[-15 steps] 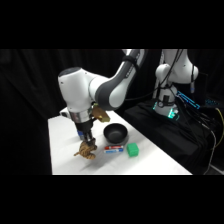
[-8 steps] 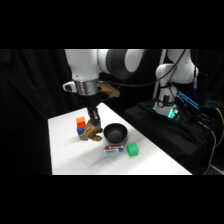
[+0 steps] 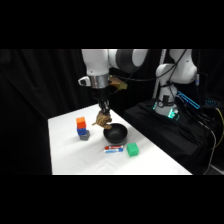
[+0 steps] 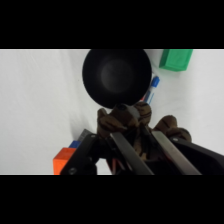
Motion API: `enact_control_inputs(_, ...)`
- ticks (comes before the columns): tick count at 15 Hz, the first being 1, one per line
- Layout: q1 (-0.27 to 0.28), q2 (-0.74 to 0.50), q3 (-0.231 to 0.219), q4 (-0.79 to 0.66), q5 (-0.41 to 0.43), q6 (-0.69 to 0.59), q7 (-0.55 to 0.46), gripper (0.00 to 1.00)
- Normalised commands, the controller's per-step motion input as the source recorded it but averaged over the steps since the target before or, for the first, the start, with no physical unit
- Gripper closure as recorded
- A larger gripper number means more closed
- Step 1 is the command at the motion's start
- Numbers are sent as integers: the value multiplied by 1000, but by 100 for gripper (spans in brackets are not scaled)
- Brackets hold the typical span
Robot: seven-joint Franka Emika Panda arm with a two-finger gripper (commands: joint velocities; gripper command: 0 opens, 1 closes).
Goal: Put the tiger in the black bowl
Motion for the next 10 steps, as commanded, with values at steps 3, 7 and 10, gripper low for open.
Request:
enact_control_inputs(3,-133,-299,-21,-561,-51,317,-114,96)
enact_control_inputs(7,-72,-211,5,-468,-51,368,-74,96)
enact_control_inputs(10,-48,-90,6,-306,-56,390,-71,96)
